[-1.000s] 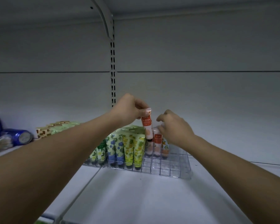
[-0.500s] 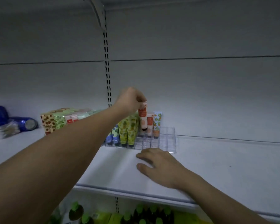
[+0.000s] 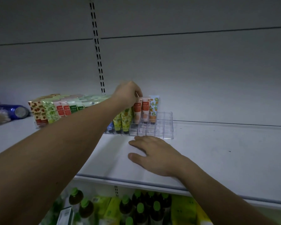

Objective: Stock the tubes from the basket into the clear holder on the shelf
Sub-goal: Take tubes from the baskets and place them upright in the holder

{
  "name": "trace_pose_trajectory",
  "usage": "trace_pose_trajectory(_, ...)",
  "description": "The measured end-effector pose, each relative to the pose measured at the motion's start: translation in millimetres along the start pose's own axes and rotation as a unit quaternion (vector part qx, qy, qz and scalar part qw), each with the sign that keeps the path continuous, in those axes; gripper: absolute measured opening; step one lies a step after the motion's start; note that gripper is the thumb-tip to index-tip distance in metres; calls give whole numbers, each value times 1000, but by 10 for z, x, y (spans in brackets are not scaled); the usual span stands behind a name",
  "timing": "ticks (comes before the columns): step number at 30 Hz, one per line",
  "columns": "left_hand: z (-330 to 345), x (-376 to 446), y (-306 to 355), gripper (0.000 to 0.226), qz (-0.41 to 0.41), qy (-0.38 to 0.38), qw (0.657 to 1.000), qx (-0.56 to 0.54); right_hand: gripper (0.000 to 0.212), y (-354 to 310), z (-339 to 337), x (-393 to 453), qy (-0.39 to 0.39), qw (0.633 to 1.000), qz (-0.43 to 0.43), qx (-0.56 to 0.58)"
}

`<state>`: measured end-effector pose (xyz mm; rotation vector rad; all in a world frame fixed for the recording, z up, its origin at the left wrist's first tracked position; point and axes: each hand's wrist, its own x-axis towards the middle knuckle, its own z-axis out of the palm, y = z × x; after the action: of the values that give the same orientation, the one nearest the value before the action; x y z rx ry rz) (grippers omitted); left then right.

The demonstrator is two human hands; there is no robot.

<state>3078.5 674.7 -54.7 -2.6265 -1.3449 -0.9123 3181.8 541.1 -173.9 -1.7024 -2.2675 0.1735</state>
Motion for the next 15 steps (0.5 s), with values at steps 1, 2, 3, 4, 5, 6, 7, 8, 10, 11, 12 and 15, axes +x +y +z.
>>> trace_pose_trajectory(1, 31, 1, 3, 18, 2, -1, 1000, 5, 61, 1, 4, -1, 0, 1000, 0, 1)
trace_pose_trajectory(2, 53, 2, 9, 17, 4, -1, 1000, 13, 61, 3, 7, 0, 1, 1000, -1, 0)
trace_pose_trajectory(3, 67, 4, 15, 18, 5, 0, 1000, 22, 61, 7, 9, 1, 3, 1000, -3, -1)
trace_pose_trajectory(4, 71, 6, 19, 19, 6, -2, 1000, 29, 61, 11, 11, 3, 4, 1000, -3, -1)
trace_pose_trajectory(5, 68, 2, 24, 20, 6, -4, 999, 34, 61, 15, 12, 4, 5, 1000, -3, 0)
trace_pose_trajectory(6, 51, -9, 27, 22, 7, -5, 999, 39, 61, 18, 10, 8, 5, 1000, -2, 2)
trace_pose_trajectory(7, 26, -26, 29, 24, 10, -5, 999, 47, 61, 18, 11, 10, 6, 1000, -1, 4)
trace_pose_trajectory(8, -10, -48, 30, 26, 15, -3, 998, 58, 61, 17, 12, 8, 6, 1000, 0, 6)
trace_pose_trajectory(10, -108, -99, 26, 29, 25, -3, 997, 76, 60, 3, 8, -5, 6, 1000, 3, 10)
trace_pose_trajectory(11, -173, -136, 24, 30, 25, -4, 996, 81, 60, -8, -1, -14, 5, 1000, 5, 12)
trace_pose_trajectory(12, -247, -179, 24, 31, 23, -7, 996, 84, 60, -20, -14, -24, 4, 1000, 7, 13)
trace_pose_trajectory(15, -499, -372, -6, 33, 7, -12, 997, 76, 59, -77, -85, -57, -12, 1000, 17, 15)
